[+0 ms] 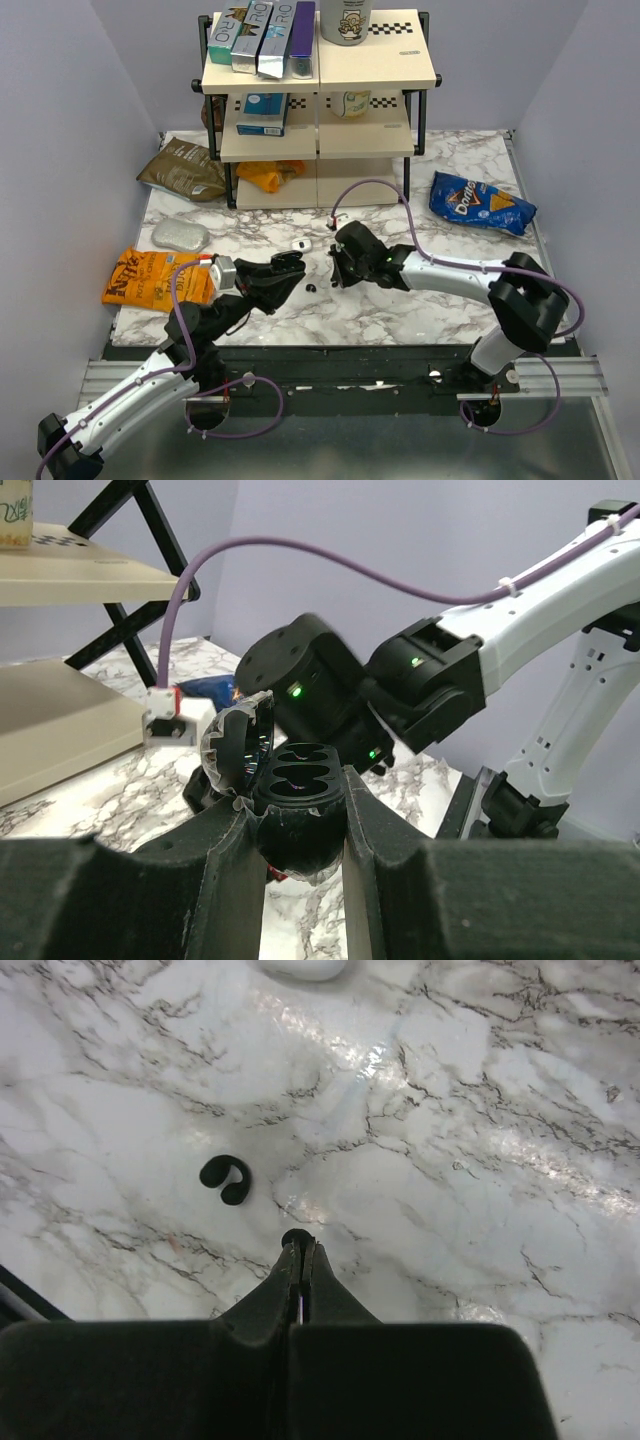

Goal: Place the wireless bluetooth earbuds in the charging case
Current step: Pick up the earbud from the center of the board, then place the earbud in the charging case.

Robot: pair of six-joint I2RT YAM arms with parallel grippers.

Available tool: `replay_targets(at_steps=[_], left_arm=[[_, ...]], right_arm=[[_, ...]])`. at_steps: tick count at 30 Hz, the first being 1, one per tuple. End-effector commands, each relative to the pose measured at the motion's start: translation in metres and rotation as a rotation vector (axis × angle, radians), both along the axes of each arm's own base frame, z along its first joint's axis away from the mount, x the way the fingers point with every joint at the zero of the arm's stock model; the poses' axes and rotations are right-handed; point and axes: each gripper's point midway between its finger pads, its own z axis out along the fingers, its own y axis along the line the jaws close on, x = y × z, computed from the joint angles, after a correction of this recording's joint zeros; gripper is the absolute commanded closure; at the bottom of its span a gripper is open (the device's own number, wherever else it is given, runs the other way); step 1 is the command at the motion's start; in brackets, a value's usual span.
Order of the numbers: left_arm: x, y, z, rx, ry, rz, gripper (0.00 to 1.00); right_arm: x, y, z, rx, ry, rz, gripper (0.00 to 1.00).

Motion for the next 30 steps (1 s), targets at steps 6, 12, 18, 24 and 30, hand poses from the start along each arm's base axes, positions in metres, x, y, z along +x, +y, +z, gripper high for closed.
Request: replay_targets(at_steps=[6, 12, 18, 24, 30], left_arm=[[0.003, 0.008, 0.022, -0.040, -0.035, 0.049, 1.00], [0.009, 0.002, 0.039, 0.030, -0.100, 0.065, 1.00], [0.006, -0.025, 0.065, 0.138, -0.177, -0.055, 1.00], [-0.014, -0.052, 0.078, 0.172, -0.194, -0.399, 1.00], [-0.012, -0.070, 0.078, 0.251, -0.182, -0.576, 1.00]], right_arm=[[0.003, -0.023, 0.109, 0.062, -0.237, 0.032, 0.99], [-0.018, -0.051, 0.200, 0.056, -0.403, 0.146, 0.99], [-0.054, -0.078, 0.258, 0.081, -0.525, 0.259, 0.99], [-0.082, -0.094, 0.286, 0.138, -0.605, 0.355, 0.99], [-0.096, -0.095, 0.296, 0.175, -0.619, 0.420, 0.99]])
